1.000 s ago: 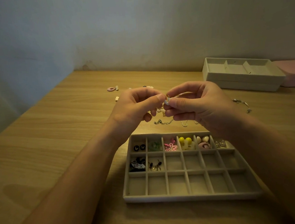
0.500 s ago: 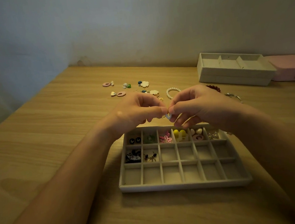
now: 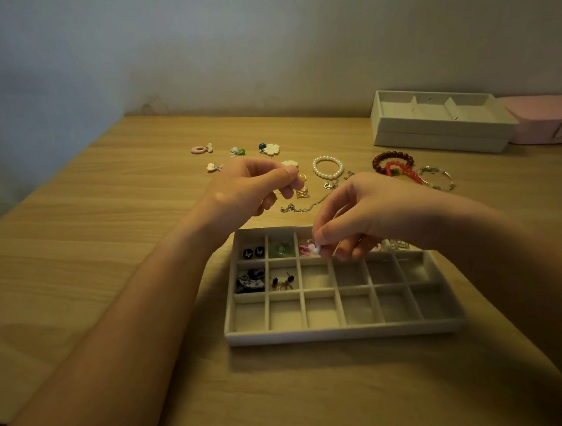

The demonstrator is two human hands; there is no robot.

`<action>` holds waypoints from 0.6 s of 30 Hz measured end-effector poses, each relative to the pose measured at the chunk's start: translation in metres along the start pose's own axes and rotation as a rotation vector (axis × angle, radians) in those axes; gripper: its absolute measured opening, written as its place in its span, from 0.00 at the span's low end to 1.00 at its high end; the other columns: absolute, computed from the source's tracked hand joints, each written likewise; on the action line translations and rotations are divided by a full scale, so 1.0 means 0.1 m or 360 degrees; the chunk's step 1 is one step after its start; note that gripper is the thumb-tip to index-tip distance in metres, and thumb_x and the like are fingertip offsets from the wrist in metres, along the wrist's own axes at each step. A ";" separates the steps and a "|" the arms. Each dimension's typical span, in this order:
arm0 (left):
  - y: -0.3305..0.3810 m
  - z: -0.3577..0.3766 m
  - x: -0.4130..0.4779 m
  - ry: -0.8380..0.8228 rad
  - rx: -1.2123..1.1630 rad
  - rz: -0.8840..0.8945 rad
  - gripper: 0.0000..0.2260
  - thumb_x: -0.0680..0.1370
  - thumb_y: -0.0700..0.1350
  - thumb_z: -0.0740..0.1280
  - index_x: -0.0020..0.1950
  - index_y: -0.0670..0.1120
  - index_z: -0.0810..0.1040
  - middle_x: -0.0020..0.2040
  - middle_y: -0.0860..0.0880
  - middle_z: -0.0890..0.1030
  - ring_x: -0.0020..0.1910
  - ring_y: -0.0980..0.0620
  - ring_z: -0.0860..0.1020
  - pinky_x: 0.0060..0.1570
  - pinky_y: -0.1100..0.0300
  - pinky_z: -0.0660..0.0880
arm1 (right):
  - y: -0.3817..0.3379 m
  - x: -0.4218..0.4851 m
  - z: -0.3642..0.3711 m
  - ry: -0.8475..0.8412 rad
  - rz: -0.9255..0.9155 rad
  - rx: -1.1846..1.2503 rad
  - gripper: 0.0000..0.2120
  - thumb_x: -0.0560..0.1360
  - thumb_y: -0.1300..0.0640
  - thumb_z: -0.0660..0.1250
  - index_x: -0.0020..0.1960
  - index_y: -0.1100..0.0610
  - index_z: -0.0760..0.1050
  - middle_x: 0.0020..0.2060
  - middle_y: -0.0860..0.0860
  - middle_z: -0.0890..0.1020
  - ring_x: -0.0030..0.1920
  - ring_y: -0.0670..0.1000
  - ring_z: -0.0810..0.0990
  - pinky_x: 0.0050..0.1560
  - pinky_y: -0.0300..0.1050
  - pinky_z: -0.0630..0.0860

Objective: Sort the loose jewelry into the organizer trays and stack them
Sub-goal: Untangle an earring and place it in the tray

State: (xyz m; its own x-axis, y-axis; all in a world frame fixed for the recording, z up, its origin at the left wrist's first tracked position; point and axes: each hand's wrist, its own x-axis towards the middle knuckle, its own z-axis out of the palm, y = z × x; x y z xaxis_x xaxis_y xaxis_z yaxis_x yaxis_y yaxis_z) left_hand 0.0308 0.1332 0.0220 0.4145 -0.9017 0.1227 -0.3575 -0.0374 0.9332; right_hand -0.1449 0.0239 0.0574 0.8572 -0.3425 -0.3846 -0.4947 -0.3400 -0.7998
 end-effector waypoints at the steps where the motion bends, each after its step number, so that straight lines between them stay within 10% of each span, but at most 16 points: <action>1: 0.00 0.00 0.00 0.0014 -0.0010 0.0006 0.11 0.81 0.50 0.66 0.45 0.47 0.85 0.38 0.52 0.82 0.33 0.56 0.72 0.30 0.66 0.67 | 0.00 0.00 0.04 -0.0020 0.0010 -0.0047 0.03 0.76 0.62 0.73 0.48 0.60 0.84 0.41 0.56 0.87 0.36 0.49 0.84 0.37 0.41 0.80; 18: 0.04 -0.03 -0.02 0.0138 -0.0055 0.0036 0.11 0.81 0.47 0.66 0.44 0.45 0.85 0.37 0.53 0.81 0.35 0.49 0.69 0.32 0.62 0.66 | 0.08 0.05 0.44 0.0347 -0.0127 -0.0832 0.03 0.73 0.55 0.74 0.43 0.51 0.87 0.36 0.45 0.85 0.38 0.45 0.81 0.37 0.42 0.80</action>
State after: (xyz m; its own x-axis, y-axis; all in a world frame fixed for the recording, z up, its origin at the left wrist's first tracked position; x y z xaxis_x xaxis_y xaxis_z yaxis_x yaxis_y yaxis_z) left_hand 0.0305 0.1362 0.0264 0.4780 -0.8615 0.1712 -0.3393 -0.0012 0.9407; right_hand -0.1377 0.0579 0.0289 0.8727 -0.4521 -0.1842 -0.4825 -0.7413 -0.4665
